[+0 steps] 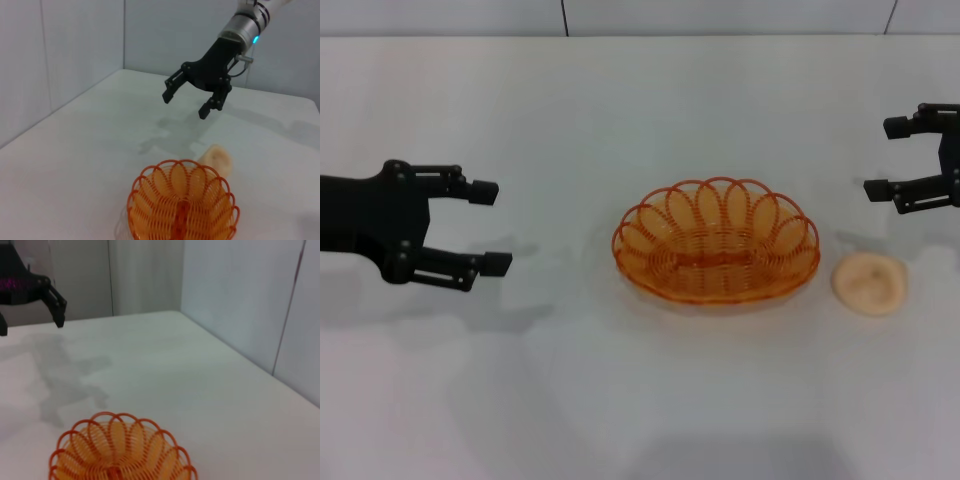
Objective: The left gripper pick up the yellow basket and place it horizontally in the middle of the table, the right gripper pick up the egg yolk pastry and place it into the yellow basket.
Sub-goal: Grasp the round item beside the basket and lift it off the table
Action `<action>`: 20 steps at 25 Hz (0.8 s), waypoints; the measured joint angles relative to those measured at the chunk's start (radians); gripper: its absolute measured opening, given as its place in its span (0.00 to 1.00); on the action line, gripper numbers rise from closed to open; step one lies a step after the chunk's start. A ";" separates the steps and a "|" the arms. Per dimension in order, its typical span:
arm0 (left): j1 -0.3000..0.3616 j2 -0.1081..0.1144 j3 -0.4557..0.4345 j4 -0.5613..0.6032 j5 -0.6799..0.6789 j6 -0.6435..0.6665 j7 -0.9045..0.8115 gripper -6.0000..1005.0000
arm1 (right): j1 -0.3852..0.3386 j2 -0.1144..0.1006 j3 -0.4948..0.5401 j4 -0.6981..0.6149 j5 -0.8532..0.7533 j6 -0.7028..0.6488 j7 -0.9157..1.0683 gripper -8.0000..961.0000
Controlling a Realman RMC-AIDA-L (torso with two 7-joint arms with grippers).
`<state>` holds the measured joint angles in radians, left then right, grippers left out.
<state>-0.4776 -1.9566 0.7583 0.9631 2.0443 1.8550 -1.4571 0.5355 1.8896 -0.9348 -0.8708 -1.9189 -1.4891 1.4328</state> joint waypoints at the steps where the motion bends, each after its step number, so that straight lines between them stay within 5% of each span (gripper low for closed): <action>1: -0.003 0.000 0.000 -0.001 0.001 -0.002 0.001 0.85 | 0.006 -0.002 -0.002 -0.006 -0.017 -0.002 0.020 0.76; 13: -0.018 -0.014 -0.006 -0.012 0.016 -0.048 -0.006 0.85 | 0.092 -0.003 -0.011 -0.131 -0.247 -0.099 0.262 0.75; 20: -0.012 -0.015 -0.006 -0.012 0.017 -0.059 -0.001 0.85 | 0.183 0.037 -0.019 -0.223 -0.454 -0.142 0.427 0.74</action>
<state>-0.4894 -1.9712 0.7519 0.9510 2.0610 1.7959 -1.4580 0.7189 1.9268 -0.9538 -1.0936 -2.3727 -1.6313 1.8596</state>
